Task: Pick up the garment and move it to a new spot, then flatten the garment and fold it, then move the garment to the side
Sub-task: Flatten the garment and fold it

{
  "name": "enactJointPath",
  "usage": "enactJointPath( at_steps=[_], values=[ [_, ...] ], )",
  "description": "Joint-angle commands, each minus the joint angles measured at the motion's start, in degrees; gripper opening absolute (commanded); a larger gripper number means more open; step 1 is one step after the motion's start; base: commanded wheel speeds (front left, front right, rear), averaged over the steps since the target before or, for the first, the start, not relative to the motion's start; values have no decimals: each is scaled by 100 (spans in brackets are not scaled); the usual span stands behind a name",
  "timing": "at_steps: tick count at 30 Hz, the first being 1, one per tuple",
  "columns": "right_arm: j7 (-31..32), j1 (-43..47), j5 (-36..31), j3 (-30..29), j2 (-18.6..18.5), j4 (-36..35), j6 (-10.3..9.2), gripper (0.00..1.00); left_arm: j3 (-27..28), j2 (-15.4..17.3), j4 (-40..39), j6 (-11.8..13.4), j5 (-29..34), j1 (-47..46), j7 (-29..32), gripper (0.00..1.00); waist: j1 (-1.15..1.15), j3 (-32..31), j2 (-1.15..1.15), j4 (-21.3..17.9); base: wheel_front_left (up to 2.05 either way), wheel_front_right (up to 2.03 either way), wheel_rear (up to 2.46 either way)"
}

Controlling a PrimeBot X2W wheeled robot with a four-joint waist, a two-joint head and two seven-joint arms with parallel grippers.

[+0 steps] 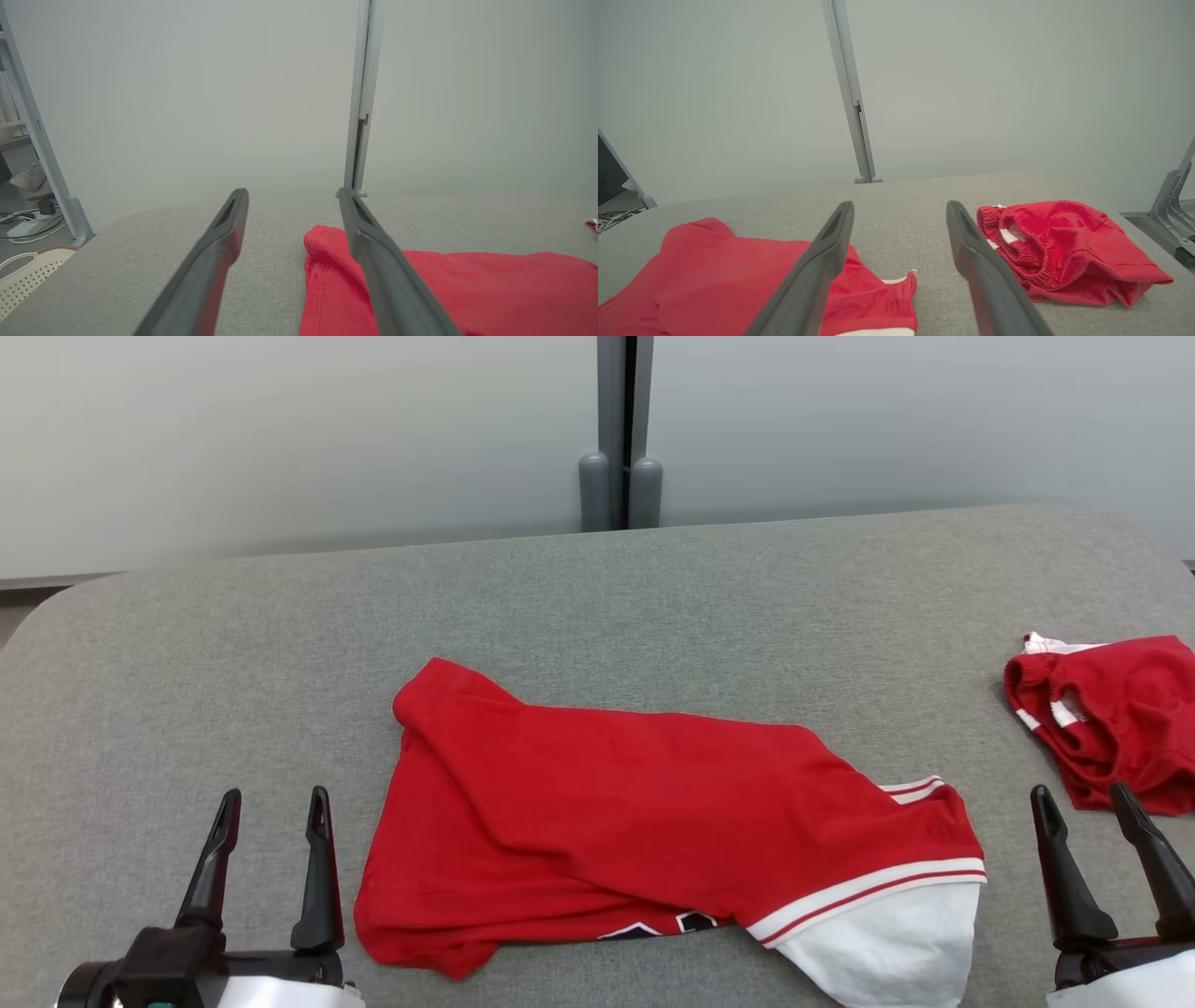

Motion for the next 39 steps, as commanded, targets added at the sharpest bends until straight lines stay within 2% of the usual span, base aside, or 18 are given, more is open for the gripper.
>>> enactJointPath(
  at_steps=[1,17,24,31,32,33,34,39],
  values=[
    [33,53,3,-12,3,-11,-1,100,-4,46,-16,37,34,71,48,100,0,-58,0,-61,0,0,0],
    [-12,94,66,47,75,118,0,100,-22,134,-209,127,62,28,124,100,0,28,0,-50,0,0,0],
    [0,457,200,402,238,893,0,100,-96,148,-229,157,134,-109,167,100,0,182,0,-32,0,0,0],
    [-254,181,359,744,178,1597,0,100,-213,112,-207,136,188,-278,162,100,0,332,0,11,0,0,0],
    [-255,153,390,821,153,1627,0,49,-225,114,-203,130,191,-302,163,100,0,344,0,18,0,0,0],
    [-266,128,439,900,115,1636,0,49,-235,115,-193,124,200,-329,163,100,0,355,0,25,0,0,0],
    [-316,102,467,932,85,1605,-1,0,-241,119,-185,125,206,-332,160,100,0,363,0,28,0,0,0],
    [-523,-105,609,1064,-52,1145,-1,0,-221,127,-207,169,221,-381,106,100,0,429,0,8,0,0,0]
  ],
)
